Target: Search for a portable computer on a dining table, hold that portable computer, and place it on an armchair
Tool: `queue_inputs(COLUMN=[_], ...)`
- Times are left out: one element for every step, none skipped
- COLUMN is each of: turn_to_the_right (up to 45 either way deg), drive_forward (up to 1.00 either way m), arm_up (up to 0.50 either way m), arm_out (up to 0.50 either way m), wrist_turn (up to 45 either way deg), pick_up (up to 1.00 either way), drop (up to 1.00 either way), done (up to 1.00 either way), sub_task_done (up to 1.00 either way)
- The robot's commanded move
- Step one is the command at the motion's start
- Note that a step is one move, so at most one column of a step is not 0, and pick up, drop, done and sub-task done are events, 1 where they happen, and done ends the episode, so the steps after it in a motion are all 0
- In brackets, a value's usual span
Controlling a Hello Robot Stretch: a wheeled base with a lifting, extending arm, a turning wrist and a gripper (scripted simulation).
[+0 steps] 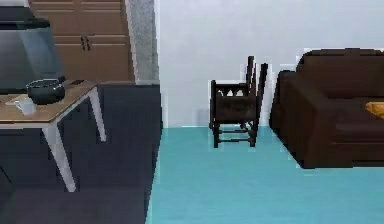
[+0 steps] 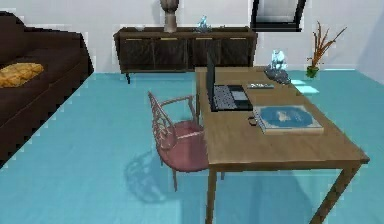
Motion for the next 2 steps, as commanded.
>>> queue_inputs(turn_to_the_right=[45.0, 0.0], drive_forward=[0.00, 0.55], arm_up=[0.00, 0.00], arm_out=[0.00, 0.00], wrist_turn=[0.0, 0.0], pick_up=[0.00, 0.00], drop=[0.00, 0.00], done=[0.00, 0.00], sub_task_done=[0.00, 0.00])
